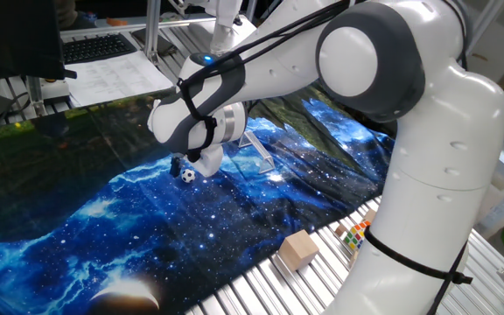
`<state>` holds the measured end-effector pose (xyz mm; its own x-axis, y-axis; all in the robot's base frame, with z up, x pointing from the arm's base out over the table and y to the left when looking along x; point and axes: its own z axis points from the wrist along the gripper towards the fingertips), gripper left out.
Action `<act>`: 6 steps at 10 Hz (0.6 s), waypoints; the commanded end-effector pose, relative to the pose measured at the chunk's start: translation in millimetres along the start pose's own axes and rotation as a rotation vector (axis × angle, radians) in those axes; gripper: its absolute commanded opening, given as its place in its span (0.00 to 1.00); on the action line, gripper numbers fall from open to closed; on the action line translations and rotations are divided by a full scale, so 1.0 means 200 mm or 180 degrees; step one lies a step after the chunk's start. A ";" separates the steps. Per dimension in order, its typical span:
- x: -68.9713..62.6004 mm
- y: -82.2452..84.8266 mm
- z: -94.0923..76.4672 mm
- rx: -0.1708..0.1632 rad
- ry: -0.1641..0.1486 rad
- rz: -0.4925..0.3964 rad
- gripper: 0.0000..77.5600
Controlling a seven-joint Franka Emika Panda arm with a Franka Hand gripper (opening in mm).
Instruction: Push the soccer ball into the goal
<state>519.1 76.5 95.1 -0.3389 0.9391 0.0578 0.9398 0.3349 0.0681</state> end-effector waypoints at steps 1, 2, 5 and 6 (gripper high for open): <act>-0.03 0.04 0.07 0.0030 -0.0089 0.0315 0.00; -0.03 0.04 0.07 0.0042 -0.0112 0.0325 0.00; -0.03 0.06 0.14 0.0058 -0.0180 0.0368 0.00; -0.03 0.06 0.16 0.0075 -0.0235 0.0382 0.00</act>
<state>528.0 76.1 72.3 -0.2473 0.9687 0.0232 0.9680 0.2460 0.0490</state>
